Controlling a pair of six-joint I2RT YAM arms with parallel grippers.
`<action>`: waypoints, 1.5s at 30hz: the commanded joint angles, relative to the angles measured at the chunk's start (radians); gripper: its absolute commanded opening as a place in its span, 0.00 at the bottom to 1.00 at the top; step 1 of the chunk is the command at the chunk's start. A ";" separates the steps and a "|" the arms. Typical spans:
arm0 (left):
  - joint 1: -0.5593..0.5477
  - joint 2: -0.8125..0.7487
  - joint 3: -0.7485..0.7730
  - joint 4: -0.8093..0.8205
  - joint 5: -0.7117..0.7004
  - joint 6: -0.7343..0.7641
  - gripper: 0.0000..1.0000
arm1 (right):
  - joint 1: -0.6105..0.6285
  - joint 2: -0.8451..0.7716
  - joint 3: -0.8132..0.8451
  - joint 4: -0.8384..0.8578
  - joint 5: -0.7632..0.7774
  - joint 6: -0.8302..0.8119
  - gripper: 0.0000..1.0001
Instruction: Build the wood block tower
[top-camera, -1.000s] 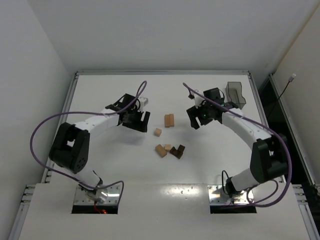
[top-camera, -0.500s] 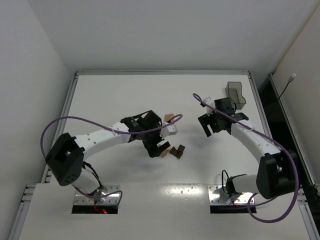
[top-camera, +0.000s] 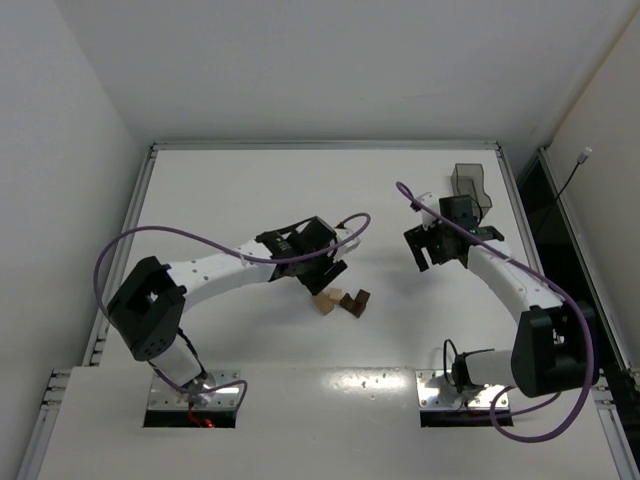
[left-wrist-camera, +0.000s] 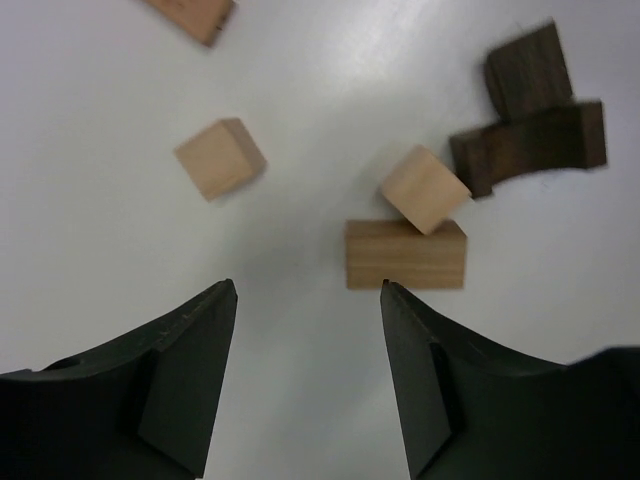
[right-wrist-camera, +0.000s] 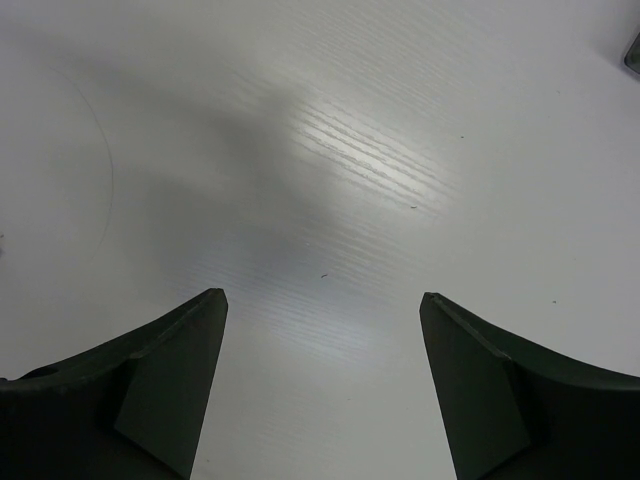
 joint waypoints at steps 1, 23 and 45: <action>0.041 0.043 0.080 0.072 -0.122 -0.116 0.56 | -0.011 -0.025 0.001 0.031 -0.027 0.015 0.75; 0.178 0.335 0.259 -0.006 -0.017 -0.288 0.47 | -0.047 0.036 0.019 0.022 -0.046 0.024 0.75; 0.187 0.372 0.279 0.021 0.009 -0.310 0.43 | -0.047 0.054 0.019 0.022 -0.055 0.024 0.74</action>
